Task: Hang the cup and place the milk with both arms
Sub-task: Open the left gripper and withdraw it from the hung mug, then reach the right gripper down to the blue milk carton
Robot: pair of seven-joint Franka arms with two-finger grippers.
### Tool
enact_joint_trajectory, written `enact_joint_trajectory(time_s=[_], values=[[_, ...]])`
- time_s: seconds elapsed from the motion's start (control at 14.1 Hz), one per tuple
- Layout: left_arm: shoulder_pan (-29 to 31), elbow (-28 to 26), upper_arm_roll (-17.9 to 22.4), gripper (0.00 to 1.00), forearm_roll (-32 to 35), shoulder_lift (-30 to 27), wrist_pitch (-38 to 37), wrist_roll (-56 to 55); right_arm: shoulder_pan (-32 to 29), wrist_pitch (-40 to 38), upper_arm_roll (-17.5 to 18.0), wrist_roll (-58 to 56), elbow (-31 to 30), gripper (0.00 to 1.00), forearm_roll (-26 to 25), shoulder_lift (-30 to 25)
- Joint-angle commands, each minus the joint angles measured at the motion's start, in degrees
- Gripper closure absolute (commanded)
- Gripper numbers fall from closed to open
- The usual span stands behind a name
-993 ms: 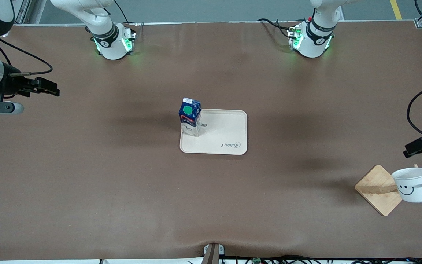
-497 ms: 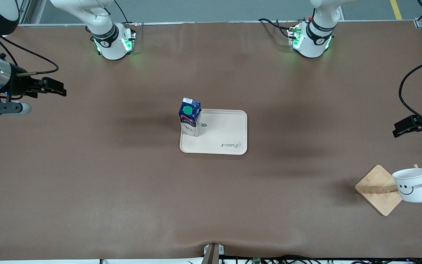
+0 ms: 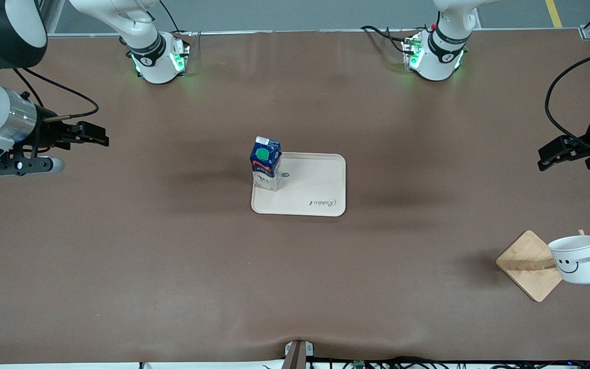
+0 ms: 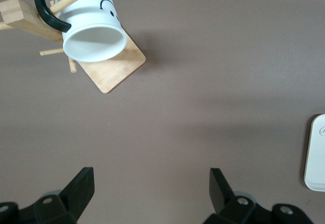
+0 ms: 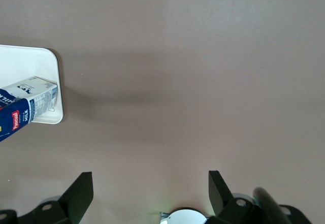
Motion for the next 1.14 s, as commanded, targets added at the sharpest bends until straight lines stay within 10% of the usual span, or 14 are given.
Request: enact_joint_trajectory(time_s=[0.0,1.06], values=[[0.3,-1.7,-0.3,0.00,-0.8,-2.1,-0.1,1.1,2.1,-0.6,0.0,6.0,0.0,0.00,2.8,0.5],[0.2,3.7,-1.9,0.00,-0.4,-0.9,-10.0,0.7,20.7,12.3,0.0,35.1,-6.8,0.00,6.4,3.2]])
